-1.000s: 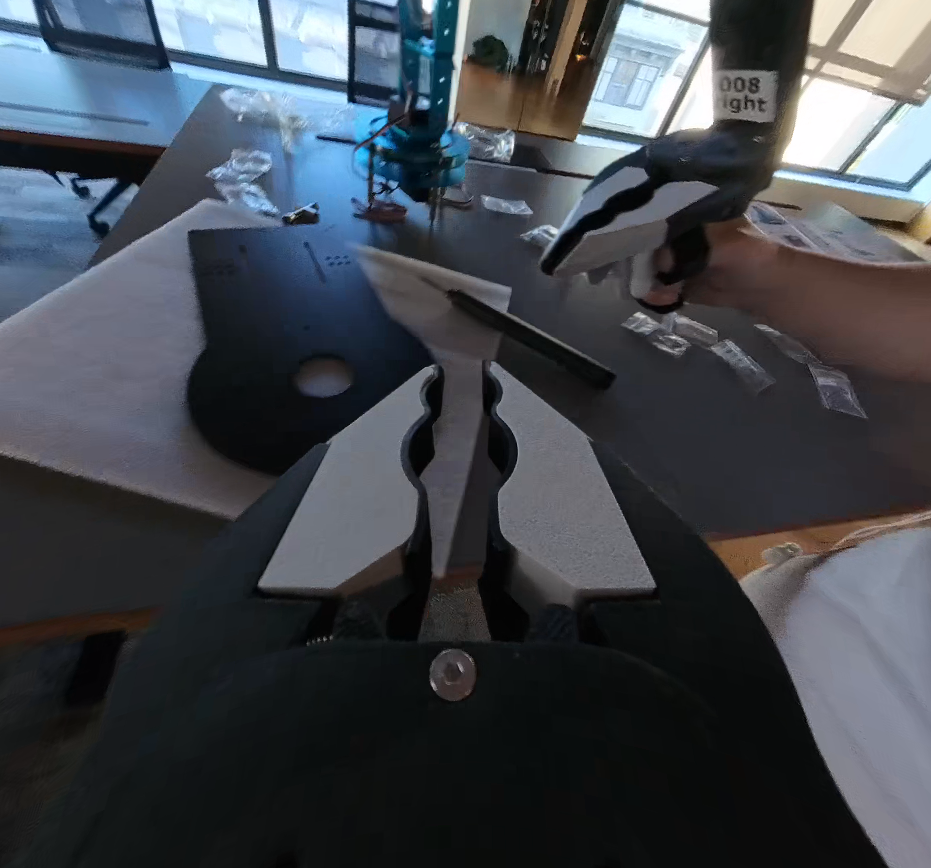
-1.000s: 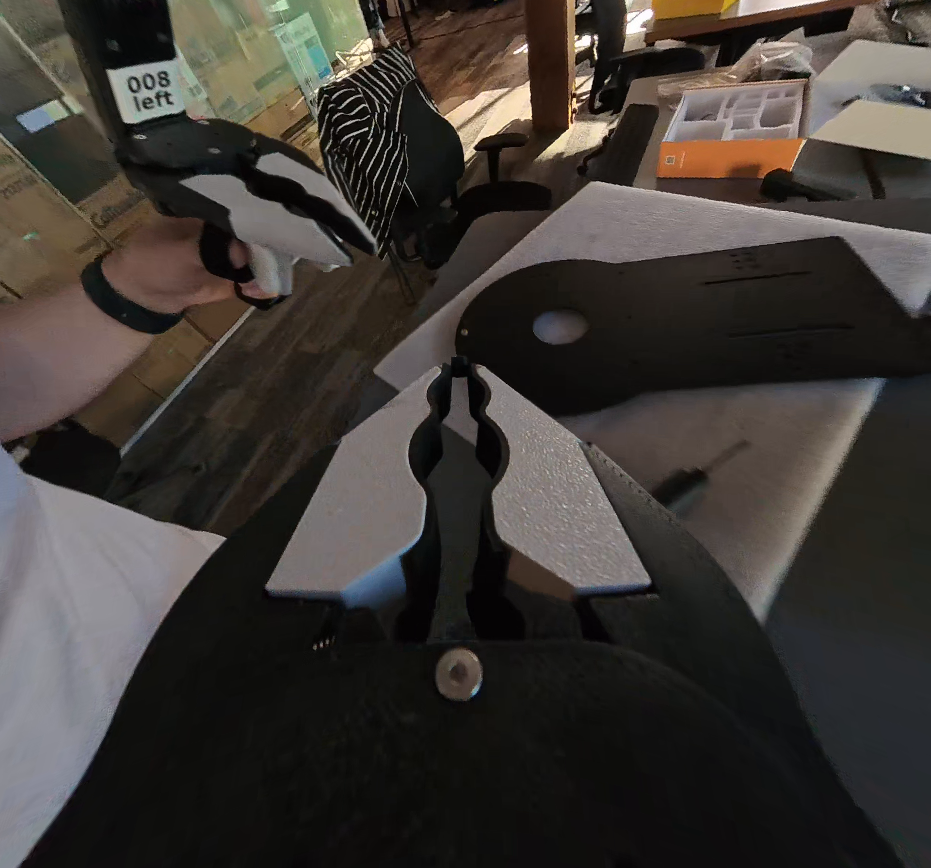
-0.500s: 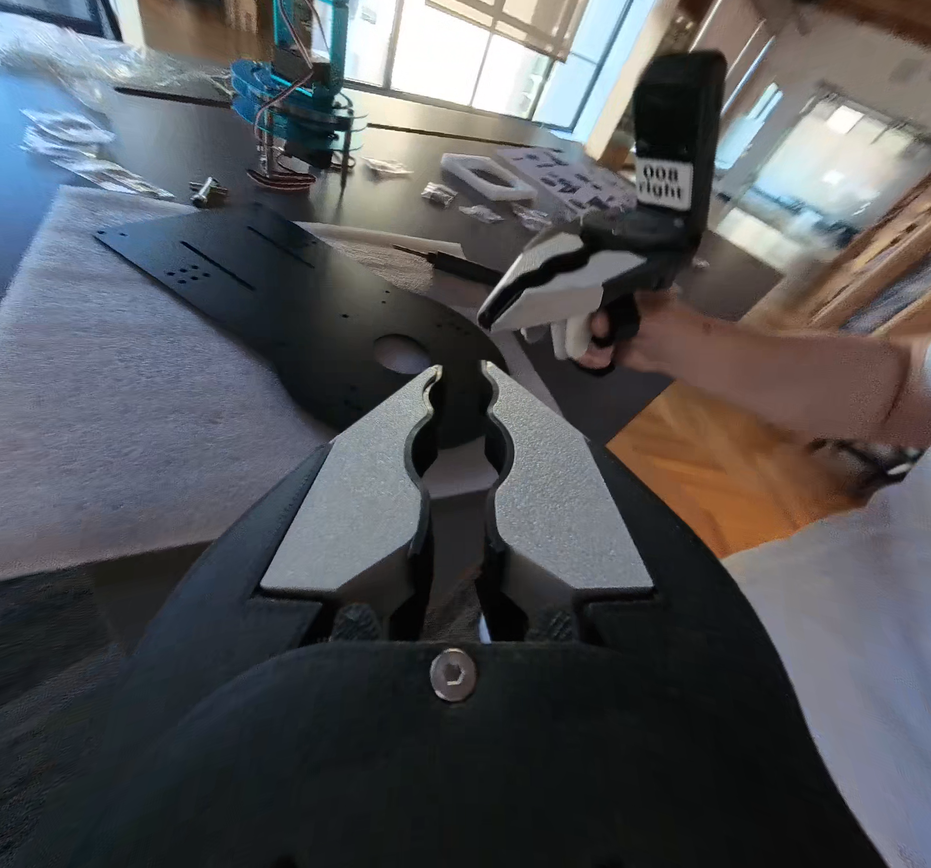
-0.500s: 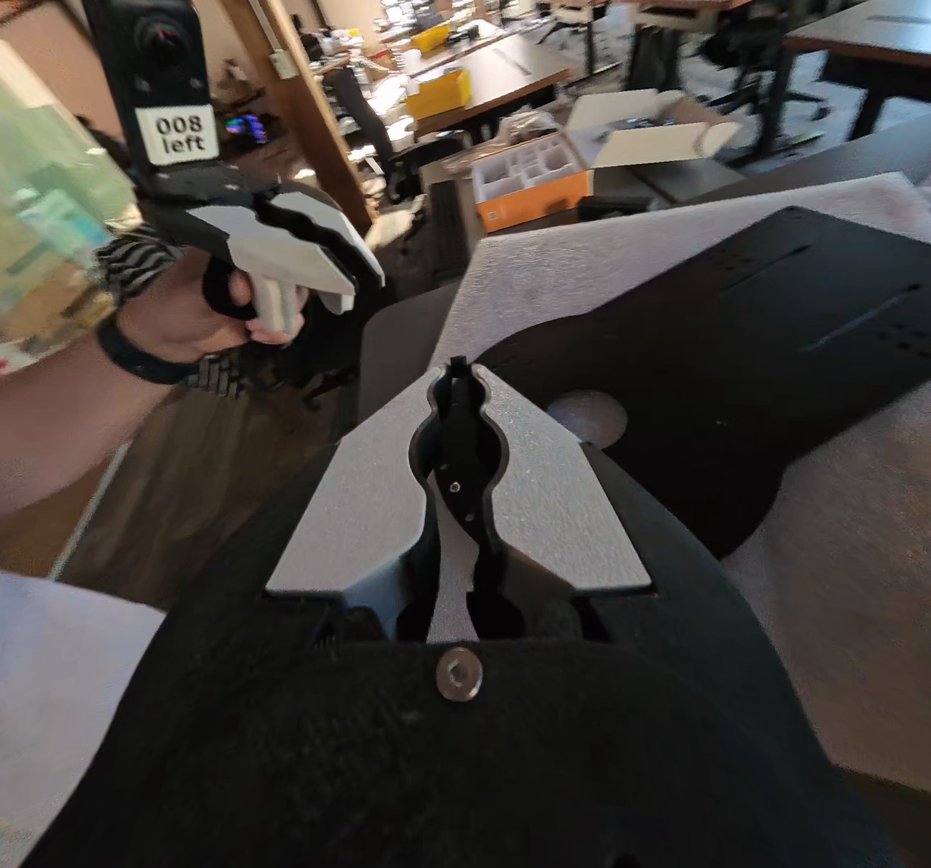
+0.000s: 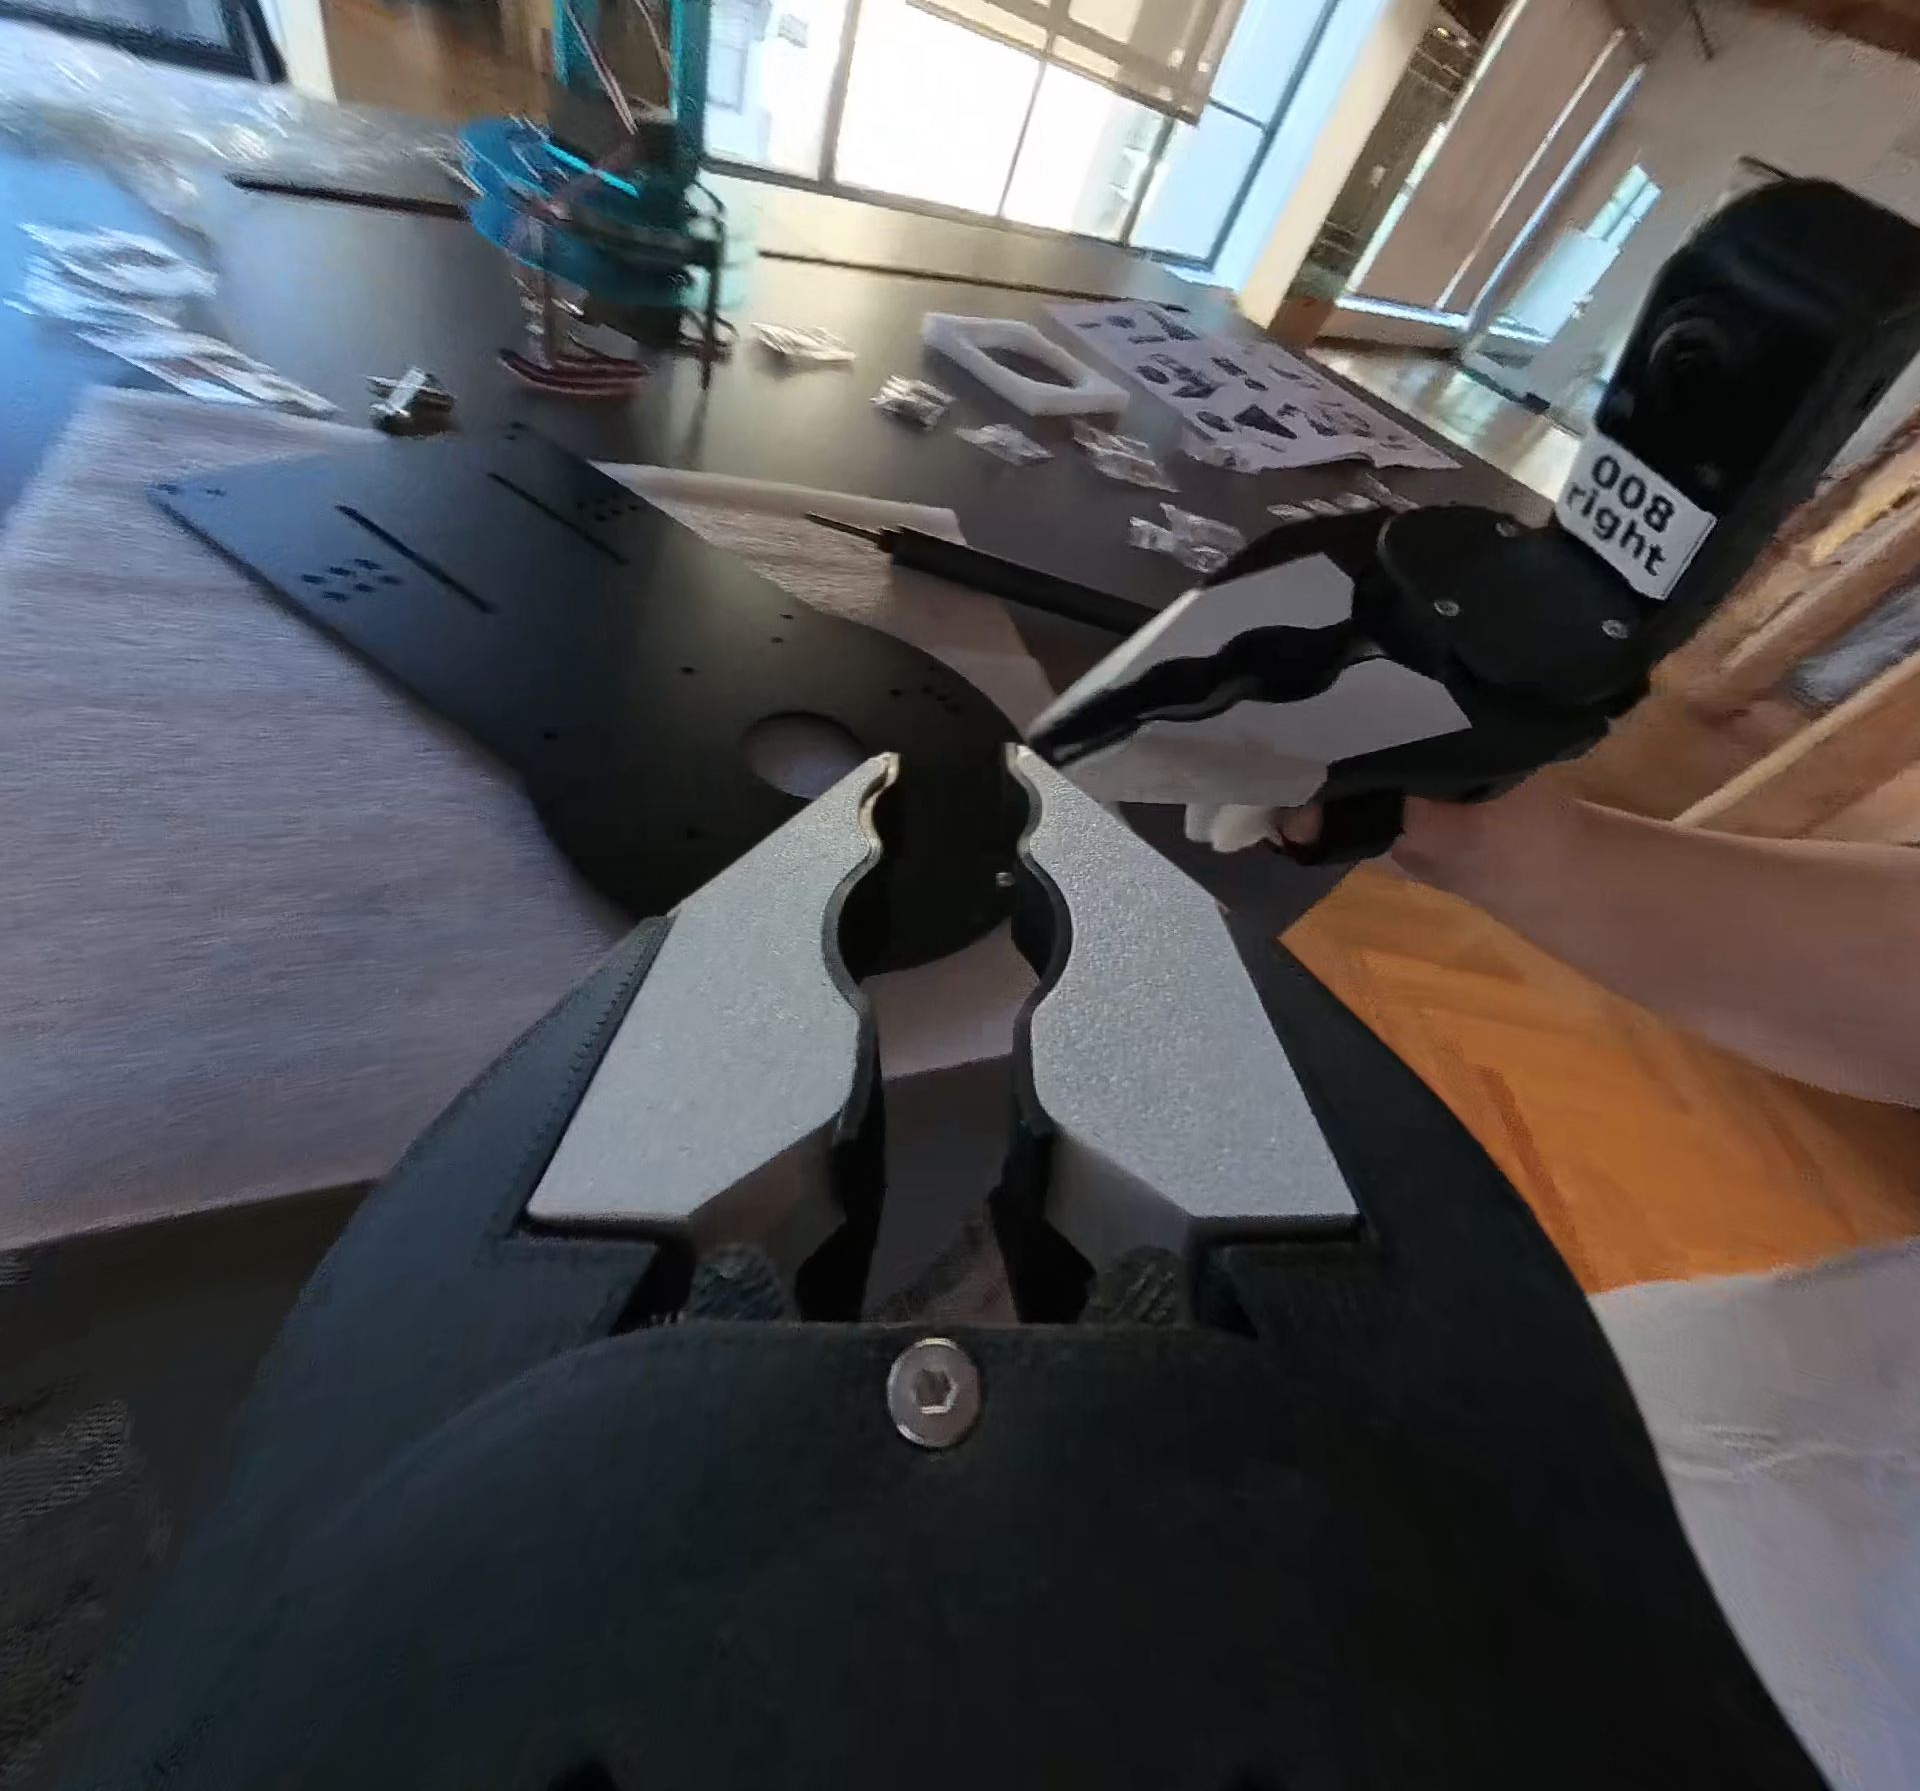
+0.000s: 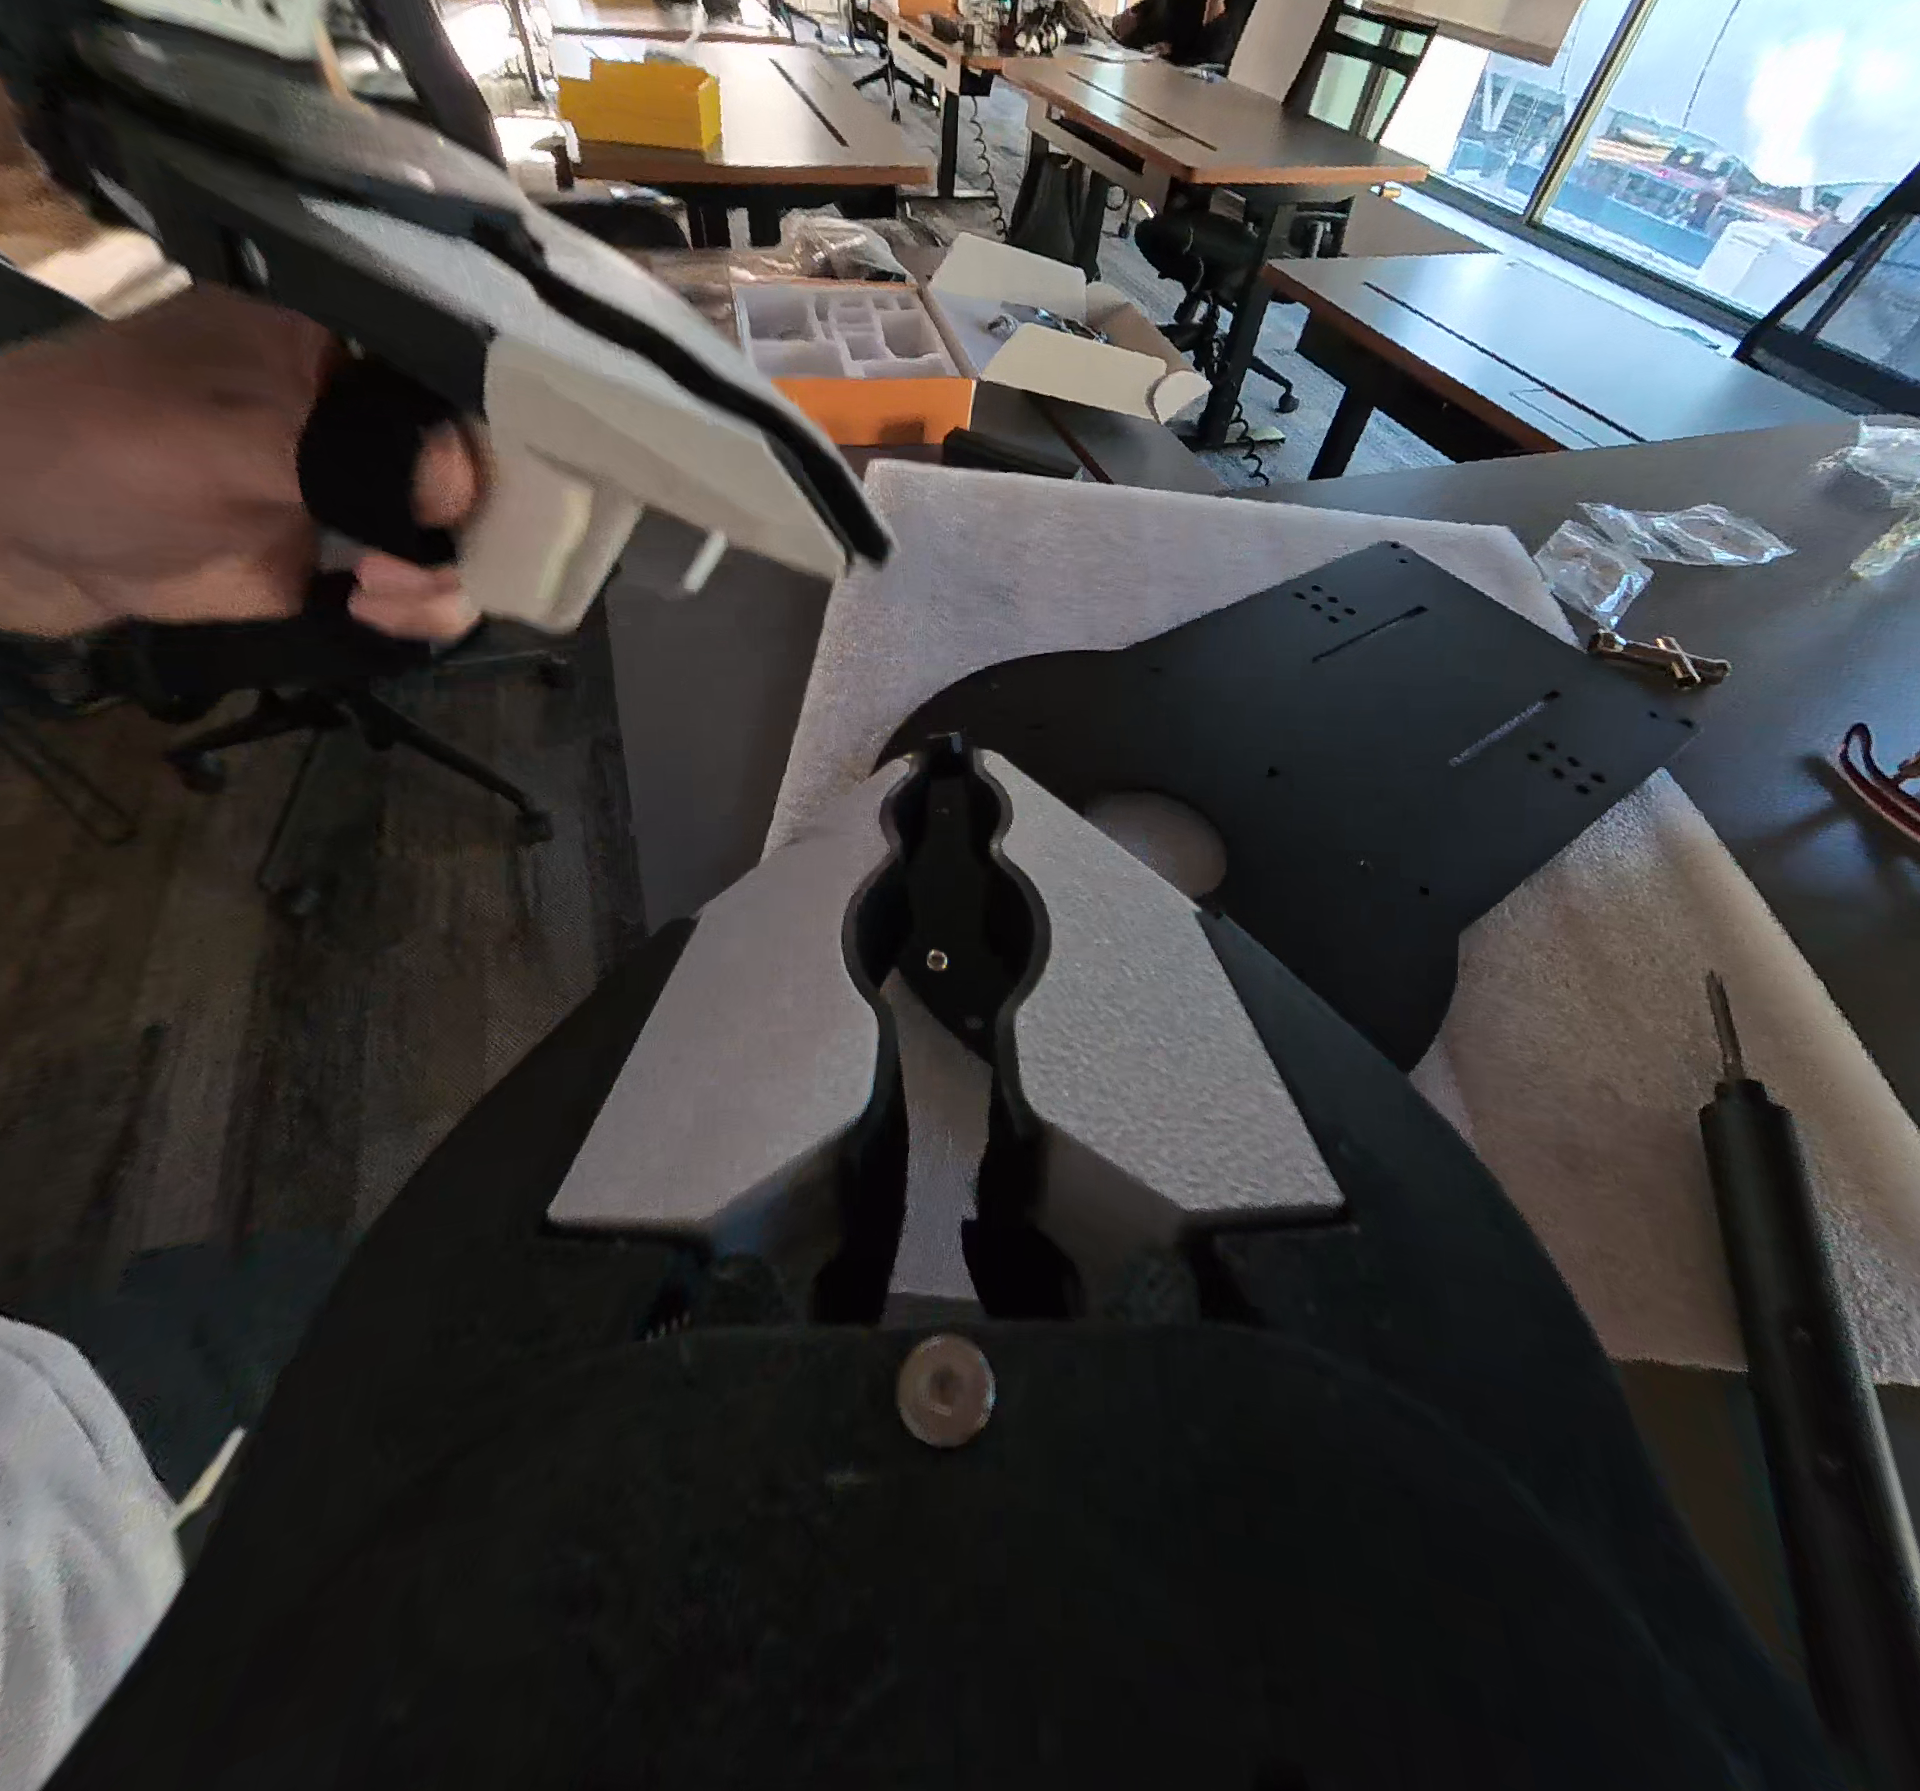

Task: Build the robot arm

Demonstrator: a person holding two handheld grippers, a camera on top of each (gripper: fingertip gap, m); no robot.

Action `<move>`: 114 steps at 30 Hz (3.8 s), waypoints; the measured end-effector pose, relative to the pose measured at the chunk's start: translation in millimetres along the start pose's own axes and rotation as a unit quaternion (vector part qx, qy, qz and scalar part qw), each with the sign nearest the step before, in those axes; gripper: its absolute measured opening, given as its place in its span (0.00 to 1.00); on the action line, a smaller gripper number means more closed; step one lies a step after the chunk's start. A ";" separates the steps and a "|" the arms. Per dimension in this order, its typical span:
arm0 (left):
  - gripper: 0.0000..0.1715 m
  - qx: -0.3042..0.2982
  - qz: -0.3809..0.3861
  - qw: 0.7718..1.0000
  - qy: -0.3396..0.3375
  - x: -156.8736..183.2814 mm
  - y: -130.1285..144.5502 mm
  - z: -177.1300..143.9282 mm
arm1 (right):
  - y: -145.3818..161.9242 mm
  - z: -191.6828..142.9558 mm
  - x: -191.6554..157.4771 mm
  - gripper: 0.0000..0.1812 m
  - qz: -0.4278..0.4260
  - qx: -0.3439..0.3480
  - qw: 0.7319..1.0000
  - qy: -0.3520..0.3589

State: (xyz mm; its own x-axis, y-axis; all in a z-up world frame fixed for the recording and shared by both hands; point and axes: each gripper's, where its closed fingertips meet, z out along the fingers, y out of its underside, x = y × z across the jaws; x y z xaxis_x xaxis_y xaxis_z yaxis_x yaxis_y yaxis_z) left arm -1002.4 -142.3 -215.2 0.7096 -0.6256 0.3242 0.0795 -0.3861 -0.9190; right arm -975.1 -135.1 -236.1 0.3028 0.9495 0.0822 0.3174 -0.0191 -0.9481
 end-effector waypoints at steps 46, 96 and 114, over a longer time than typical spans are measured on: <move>0.05 -0.201 0.006 0.955 0.219 -74.3 45.1 -46.5 | 27.0 22.6 -36.7 0.08 0.065 -0.150 0.933 0.320; 0.03 -0.145 -0.364 0.901 0.186 -29.4 47.7 -7.0 | 10.0 58.5 -35.5 0.09 0.005 -0.083 0.996 0.044; 0.03 -0.104 -0.396 0.887 0.215 -31.6 34.5 -10.1 | 0.2 65.3 -28.2 0.03 0.087 -0.069 0.992 0.062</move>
State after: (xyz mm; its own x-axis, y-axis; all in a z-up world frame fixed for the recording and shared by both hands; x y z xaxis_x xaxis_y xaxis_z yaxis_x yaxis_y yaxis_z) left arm -1029.2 -142.7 -254.9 0.1533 -0.2862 0.9458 0.2709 -0.9083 -0.3188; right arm -1042.2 -141.5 -258.6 0.4684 0.8829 -0.0331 0.3685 -0.2293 -0.9009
